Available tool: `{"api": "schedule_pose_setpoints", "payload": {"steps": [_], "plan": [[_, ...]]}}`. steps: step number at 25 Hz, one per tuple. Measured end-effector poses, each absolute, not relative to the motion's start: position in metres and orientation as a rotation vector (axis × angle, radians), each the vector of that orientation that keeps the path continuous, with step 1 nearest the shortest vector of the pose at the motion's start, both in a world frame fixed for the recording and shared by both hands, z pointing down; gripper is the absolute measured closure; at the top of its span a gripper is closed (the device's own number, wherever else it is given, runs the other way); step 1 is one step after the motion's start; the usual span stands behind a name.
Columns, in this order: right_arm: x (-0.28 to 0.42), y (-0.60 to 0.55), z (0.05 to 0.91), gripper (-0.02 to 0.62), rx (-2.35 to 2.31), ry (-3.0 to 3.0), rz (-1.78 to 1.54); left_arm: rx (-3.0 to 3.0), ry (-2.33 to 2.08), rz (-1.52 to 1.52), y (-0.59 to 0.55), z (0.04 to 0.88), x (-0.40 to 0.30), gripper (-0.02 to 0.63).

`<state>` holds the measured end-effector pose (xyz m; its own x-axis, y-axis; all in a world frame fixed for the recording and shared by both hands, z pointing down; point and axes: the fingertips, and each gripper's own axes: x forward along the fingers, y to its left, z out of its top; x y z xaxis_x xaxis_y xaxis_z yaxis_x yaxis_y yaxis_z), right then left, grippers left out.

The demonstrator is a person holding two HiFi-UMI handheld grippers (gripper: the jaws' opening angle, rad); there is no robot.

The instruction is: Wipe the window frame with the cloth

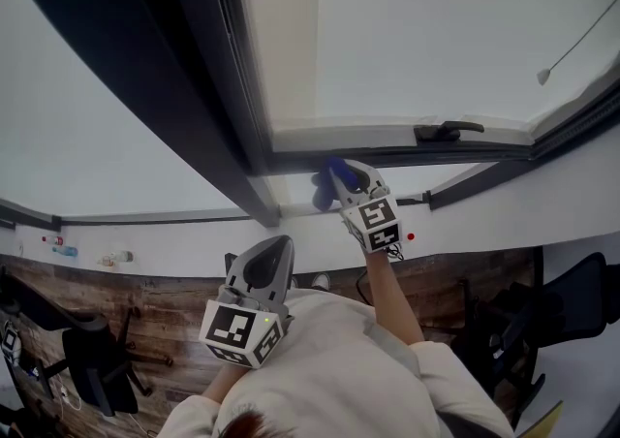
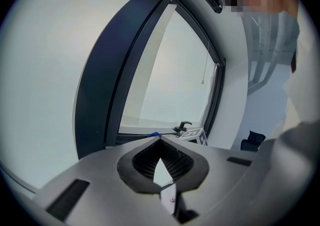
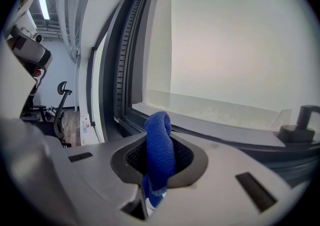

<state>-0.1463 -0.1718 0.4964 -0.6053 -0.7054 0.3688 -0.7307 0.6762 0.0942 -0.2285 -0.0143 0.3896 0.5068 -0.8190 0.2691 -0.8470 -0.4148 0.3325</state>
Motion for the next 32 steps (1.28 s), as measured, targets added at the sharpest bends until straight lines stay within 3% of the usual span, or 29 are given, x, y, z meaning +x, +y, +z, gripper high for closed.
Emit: {"api": "schedule_pose_setpoints", "payload": {"steps": [32], "plan": [[-0.110,-0.178,0.494,0.545,1.178,-2.534,0.133,2.336,-1.345,0.108,-0.027,0.391,-0.207,0.601]]}}
